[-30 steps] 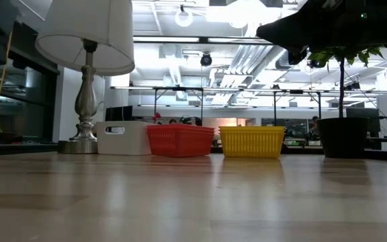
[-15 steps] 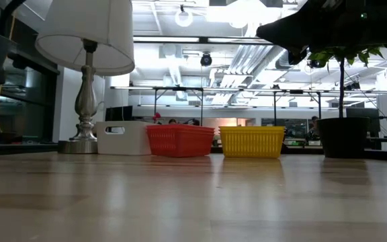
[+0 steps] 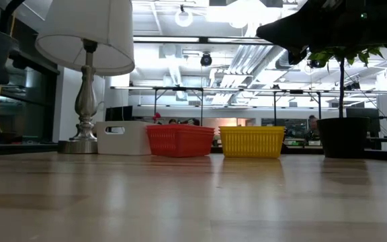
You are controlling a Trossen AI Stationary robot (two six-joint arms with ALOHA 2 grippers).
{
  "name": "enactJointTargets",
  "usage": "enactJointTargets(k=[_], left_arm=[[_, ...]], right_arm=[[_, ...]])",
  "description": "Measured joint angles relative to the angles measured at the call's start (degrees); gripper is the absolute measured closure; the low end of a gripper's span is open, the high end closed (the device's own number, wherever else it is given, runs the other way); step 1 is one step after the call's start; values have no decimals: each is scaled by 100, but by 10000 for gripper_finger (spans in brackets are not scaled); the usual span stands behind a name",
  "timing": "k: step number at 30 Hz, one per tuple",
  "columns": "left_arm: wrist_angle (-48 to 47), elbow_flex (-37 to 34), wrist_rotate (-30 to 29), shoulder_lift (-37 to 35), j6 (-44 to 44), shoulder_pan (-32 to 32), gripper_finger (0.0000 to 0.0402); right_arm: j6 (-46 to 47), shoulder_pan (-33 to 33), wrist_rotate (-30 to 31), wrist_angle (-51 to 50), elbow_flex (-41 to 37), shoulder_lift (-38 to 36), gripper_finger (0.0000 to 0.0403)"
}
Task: Stack baskets by color
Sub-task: Stack the bottom left white bin on the top white bin
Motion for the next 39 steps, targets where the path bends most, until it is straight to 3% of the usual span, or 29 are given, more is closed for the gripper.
enactJointTargets(k=[10, 19, 28, 32, 39], left_arm=[[1, 14, -23, -33, 537, 501, 391], [-572, 396, -599, -190, 1333, 838, 398], [-1599, 1189, -2406, -724, 2072, 1273, 401], [-1793, 1510, -3218, -905, 2792, 1667, 401], [-1808, 2143, -3745, -916, 4398, 2704, 401]], right_arm=[[-4, 0, 0, 0, -1, 0, 403], [-6, -2, 0, -76, -1, 0, 403], [-43, -1, 1, -63, -1, 0, 403], [-92, 0, 2, 28, -1, 0, 403], [-343, -1, 13, 126, -1, 0, 403]])
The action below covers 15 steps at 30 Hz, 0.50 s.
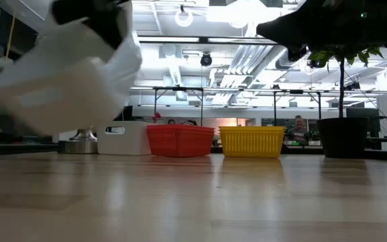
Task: Stack baskets by color
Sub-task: Stack the bottom left white bin on the top white bin
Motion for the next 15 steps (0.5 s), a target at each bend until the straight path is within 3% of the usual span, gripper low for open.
enactJointTargets(k=[8, 15], left_arm=[[254, 1099, -1722, -4, 1583, 786, 401], [1388, 1160, -1933, 85, 3565, 1522, 401]], right_arm=[[-273, -56, 494, 133, 0, 0, 403], [-209, -80, 527, 124, 0, 0, 403]])
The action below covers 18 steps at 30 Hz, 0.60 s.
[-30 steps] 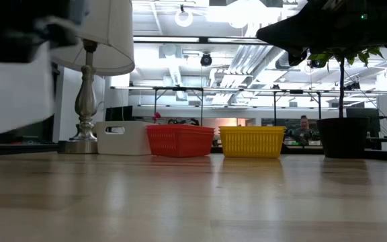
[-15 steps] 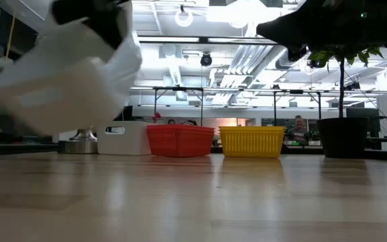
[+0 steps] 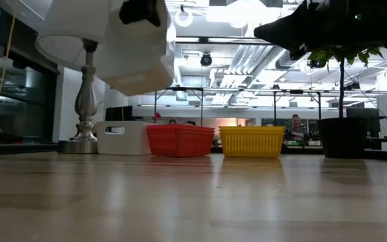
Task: Stack baskets by color
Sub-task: Stack the bottom left white bin on the top white bin
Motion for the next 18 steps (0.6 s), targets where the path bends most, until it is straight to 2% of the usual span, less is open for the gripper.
enactJointTargets(k=[5, 18], left_arm=[[156, -11, -304, 383, 819, 486, 401], [271, -11, -1172, 1270, 1547, 1121, 401]], right_arm=[[1, 0, 0, 2, 0, 0, 403], [-42, 0, -4, 4, 0, 0, 403]])
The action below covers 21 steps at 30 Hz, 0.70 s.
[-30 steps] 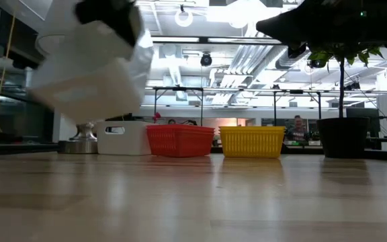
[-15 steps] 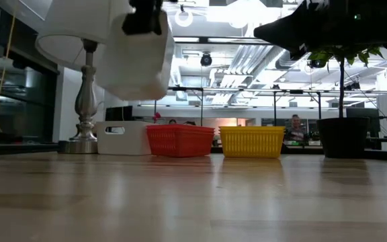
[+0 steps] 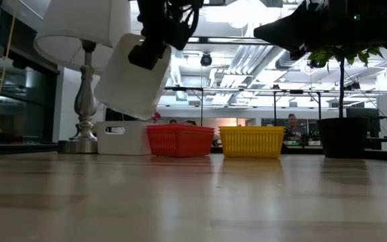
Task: Stack baskets by color
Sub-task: Stack the bottom left white bin on the top white bin
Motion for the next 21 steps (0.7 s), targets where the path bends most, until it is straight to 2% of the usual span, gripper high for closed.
enactJointTargets(k=[13, 17, 21], left_arm=[[47, 0, 112, 419, 357, 188, 401], [202, 0, 323, 424, 355, 179, 401], [317, 0, 868, 424, 350, 180, 401]], right_arm=[[2, 0, -2, -2, 0, 0, 403], [2, 0, -4, -2, 0, 0, 403], [2, 0, -4, -4, 0, 0, 403]])
